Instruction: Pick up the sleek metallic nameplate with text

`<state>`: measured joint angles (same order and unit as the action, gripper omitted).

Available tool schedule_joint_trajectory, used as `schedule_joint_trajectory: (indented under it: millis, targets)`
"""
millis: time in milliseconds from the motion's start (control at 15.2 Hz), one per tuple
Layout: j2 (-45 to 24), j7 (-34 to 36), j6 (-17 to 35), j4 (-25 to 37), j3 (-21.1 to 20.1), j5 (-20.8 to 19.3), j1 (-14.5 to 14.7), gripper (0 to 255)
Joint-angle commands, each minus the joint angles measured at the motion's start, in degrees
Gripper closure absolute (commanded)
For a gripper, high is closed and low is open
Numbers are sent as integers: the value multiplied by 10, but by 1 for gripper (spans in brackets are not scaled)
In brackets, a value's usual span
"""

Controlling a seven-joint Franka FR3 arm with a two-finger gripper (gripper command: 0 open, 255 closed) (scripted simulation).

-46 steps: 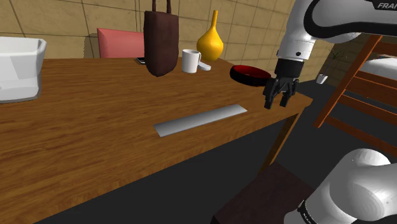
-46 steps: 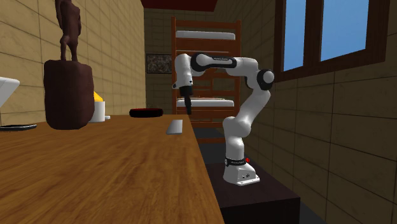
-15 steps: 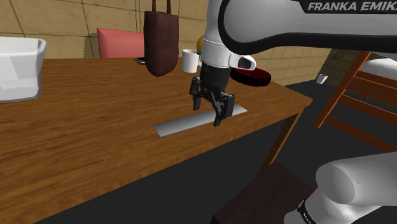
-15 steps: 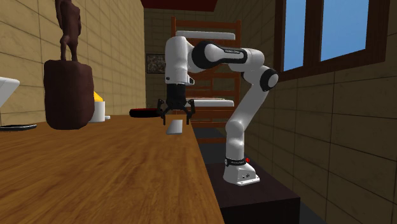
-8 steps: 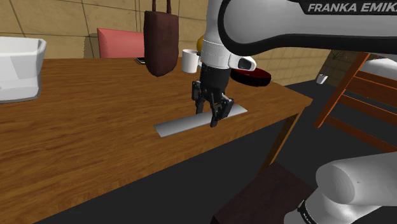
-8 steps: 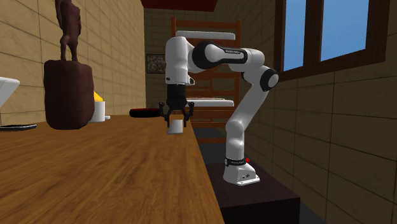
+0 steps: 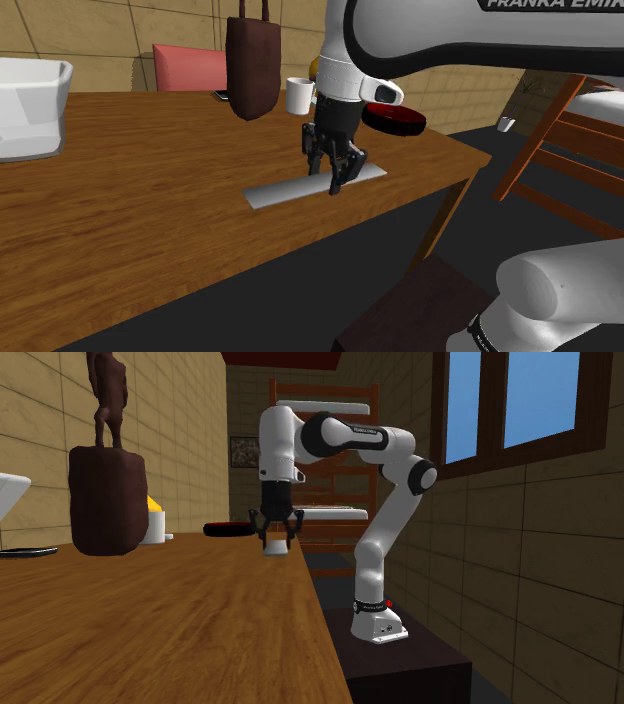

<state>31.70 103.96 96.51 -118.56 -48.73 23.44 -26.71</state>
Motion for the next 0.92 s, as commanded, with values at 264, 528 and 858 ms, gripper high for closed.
schedule_joint_trajectory:
  millis: [264,528,858]
  targets:
    - [-6,6,-41,47,10,-9,-5,255]
    - [-14,11,-70,82,15,-17,-9,255]
    - [-22,15,-92,111,17,-23,-13,255]
